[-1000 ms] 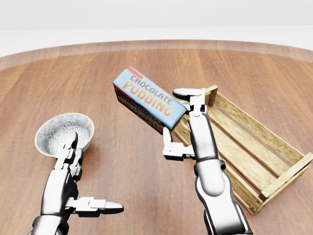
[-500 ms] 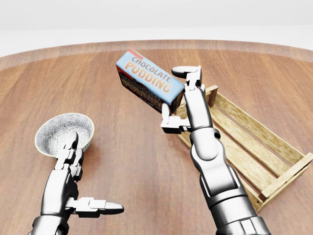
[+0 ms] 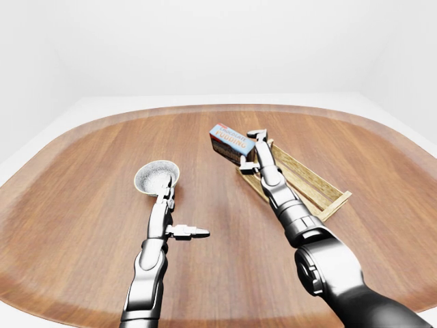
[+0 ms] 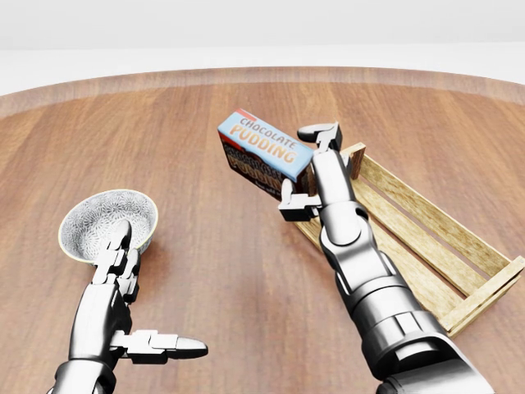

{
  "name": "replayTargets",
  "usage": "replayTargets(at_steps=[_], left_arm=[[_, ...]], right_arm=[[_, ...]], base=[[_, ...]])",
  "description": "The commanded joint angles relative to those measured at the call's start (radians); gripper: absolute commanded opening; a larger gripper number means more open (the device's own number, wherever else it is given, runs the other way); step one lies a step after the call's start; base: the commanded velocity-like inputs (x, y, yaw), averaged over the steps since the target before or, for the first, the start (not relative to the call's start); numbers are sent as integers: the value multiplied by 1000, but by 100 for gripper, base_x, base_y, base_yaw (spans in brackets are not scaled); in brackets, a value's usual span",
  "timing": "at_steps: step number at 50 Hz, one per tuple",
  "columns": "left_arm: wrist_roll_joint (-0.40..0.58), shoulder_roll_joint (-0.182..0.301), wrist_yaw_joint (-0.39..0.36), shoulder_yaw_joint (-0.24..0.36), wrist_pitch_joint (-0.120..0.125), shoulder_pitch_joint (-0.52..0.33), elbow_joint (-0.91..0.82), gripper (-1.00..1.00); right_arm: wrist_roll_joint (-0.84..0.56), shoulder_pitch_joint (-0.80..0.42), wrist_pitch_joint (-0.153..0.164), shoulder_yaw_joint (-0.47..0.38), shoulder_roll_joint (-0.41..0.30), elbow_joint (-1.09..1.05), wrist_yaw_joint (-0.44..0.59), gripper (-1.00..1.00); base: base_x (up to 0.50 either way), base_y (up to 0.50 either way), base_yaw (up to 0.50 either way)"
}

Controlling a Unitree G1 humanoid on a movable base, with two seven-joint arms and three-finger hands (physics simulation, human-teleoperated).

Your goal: Pick up the chocolate pudding and put it in the tray.

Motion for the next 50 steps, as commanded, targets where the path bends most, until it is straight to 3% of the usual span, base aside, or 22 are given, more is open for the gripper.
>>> replayTargets(at_steps=[1, 12, 26, 50], left_arm=[[-10, -2, 0, 3, -7, -10, 21, 100], [-11, -1, -1, 4, -10, -10, 25, 100], [-7, -2, -2, 0, 6, -3, 4, 100], [-6, -2, -4, 1, -9, -9, 28, 100]], right_arm=[[16, -59, 0, -23, -23, 106, -7, -100], [25, -79, 0, -35, -53, 114, -4, -100], [33, -64, 0, -57, -106, 171, -14, -100], [45, -32, 0, -95, -192, 221, -23, -100]], base=[[0, 0, 0], [0, 0, 0], [0, 0, 0], [0, 0, 0]])
